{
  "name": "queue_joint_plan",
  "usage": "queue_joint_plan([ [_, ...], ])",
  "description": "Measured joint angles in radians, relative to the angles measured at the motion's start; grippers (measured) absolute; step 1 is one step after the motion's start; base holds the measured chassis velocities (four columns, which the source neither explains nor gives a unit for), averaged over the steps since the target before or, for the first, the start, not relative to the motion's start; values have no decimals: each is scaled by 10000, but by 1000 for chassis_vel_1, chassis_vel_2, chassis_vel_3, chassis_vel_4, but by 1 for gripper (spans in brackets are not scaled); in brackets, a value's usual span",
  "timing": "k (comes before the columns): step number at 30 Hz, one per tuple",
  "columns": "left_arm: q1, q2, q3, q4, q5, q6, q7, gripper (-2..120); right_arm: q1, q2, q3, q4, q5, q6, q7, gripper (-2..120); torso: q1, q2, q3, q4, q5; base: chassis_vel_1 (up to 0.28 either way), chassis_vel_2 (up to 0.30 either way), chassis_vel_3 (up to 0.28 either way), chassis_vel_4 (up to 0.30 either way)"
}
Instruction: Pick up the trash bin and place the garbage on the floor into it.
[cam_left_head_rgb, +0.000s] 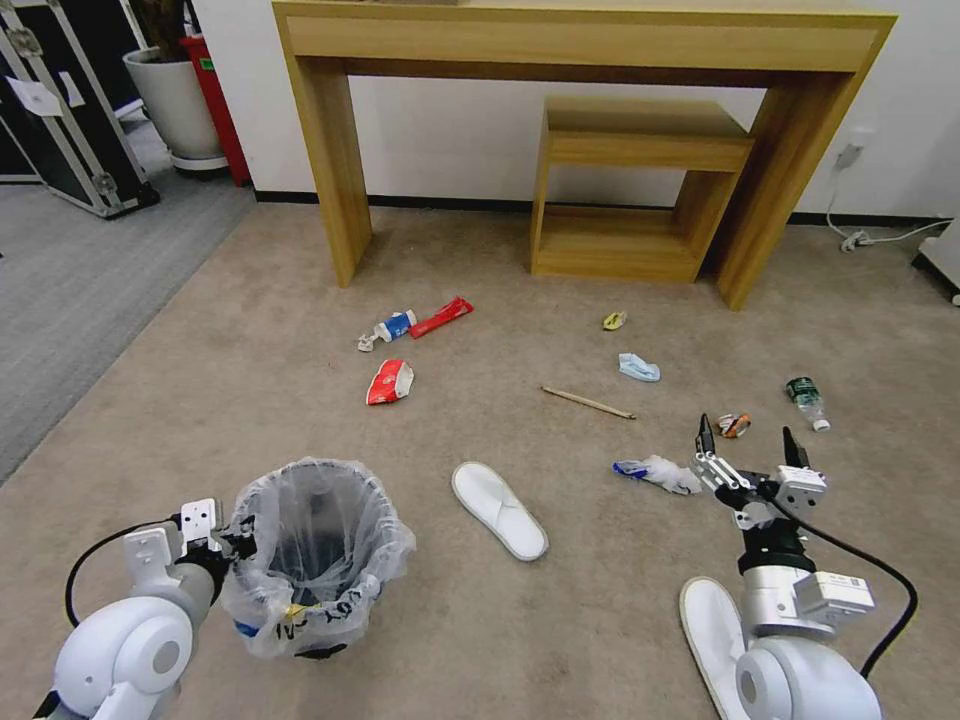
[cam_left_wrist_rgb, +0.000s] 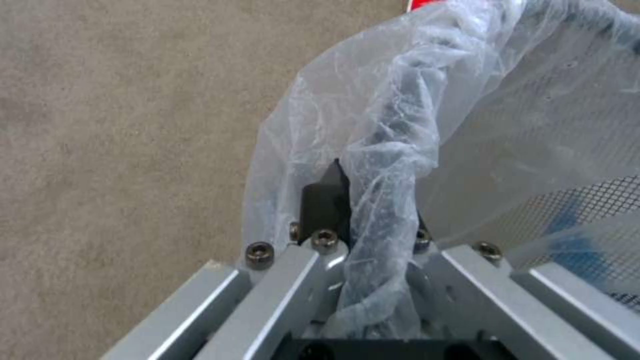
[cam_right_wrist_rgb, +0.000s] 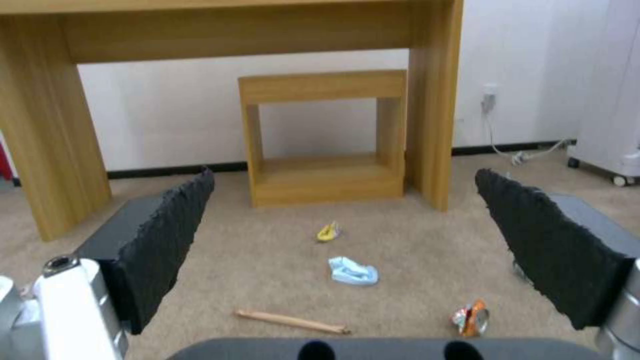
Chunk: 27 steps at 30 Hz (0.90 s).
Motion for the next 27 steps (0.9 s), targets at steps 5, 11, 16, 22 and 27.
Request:
queue_joint_plan([
  [5, 45, -40, -2, 16, 58, -6, 4, 1, -126, -121, 114, 144, -94, -514, 144, 100, 0, 0, 0, 0, 0, 0, 0, 0, 0],
  [11, 97, -166, -4, 104, 235, -45, 46, 1, -440, -793, 394, 478, 174, -2521, 586, 100, 0, 0, 0, 0, 1, 0, 0, 0, 0],
  [16, 81, -206, -9, 185, 293, -84, 75, 1, -632, -1369, 797, 681, 1252, -4107, 625, 100, 0, 0, 0, -1, 0, 0, 0, 0, 0],
  [22, 49, -255, -16, 263, 377, -112, 104, 1, -885, -2199, 1063, 368, 3414, -6350, 1196, 100, 0, 0, -1, 0, 3, 0, 0, 0, 0],
  [27, 9, -339, -49, 363, 444, -156, 137, 1, -874, -2754, 824, -894, 3847, -7139, 1197, 100, 0, 0, -1, -1, 2, 0, 0, 0, 0],
])
